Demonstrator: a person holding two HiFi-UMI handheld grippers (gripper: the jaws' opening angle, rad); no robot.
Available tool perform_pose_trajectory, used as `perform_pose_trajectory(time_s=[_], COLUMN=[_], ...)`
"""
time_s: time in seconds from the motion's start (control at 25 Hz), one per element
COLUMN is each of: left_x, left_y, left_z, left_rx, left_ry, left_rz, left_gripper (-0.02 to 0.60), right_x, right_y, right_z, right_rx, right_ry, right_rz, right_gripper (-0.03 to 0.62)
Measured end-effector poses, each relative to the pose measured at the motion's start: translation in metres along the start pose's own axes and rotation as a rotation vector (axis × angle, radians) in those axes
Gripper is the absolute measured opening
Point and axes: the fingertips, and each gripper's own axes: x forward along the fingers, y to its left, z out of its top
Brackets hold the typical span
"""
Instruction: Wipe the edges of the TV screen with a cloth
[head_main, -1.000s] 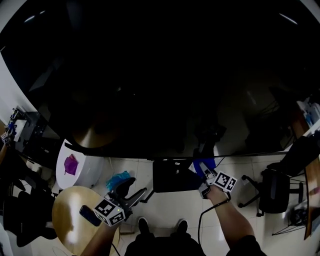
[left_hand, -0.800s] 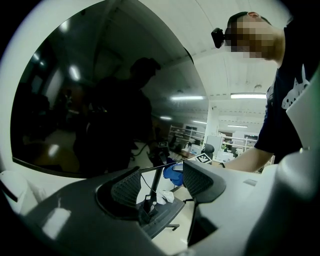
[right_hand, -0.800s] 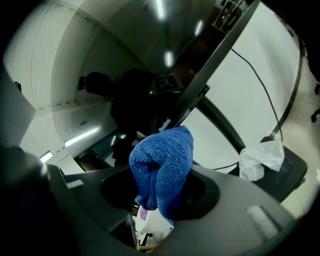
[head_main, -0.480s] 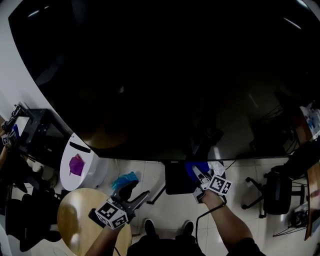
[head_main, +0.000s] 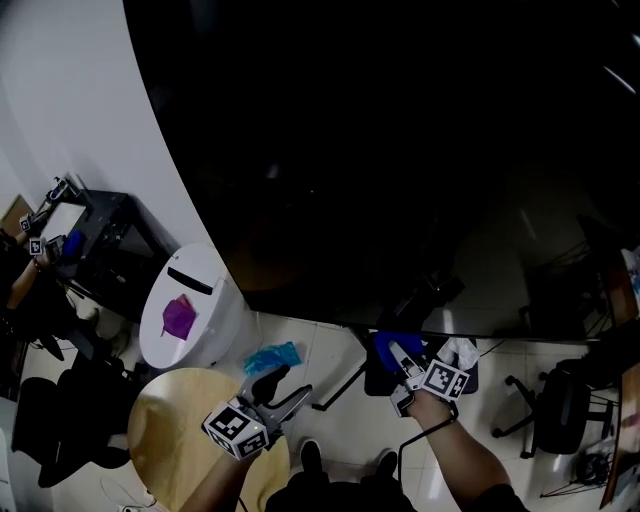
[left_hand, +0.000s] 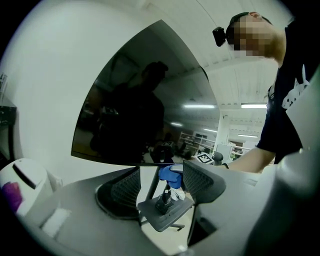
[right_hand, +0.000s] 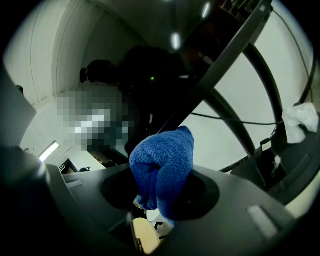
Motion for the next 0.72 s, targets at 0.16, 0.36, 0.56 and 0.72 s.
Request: perform_pose_trajectory(time_s=[0.16, 0.36, 0.56, 0.72], left_x=[-0.021, -0.044, -0.068, -0.085], left_y=[0.021, 0.046, 0.067, 0.081], left_z=[-0.005, -0.005, -0.003, -0.007], left_rx=[-0.008, -0.024, -0.04, -0.054], left_ry=[-0.023, -0.033, -0.052, -0.064], left_rz=[0.014, 0.056, 0.103, 0.129], left_gripper=[0.258, 0.258, 0.258, 0.258], right_x=[0.032, 0.076, 0.114, 0.143], right_y=[0.026, 0.058, 0.088, 0.109], right_z=[-0.024, -0.054, -0.085, -0.107], right_rx=[0.0, 0.001, -0.001, 0.0], right_ry=[0.041, 0.103, 0.162, 0.197], right_rz=[0.029, 0.068, 0.108, 0.141], right_gripper=[0.195, 0.195, 0.195, 0.195])
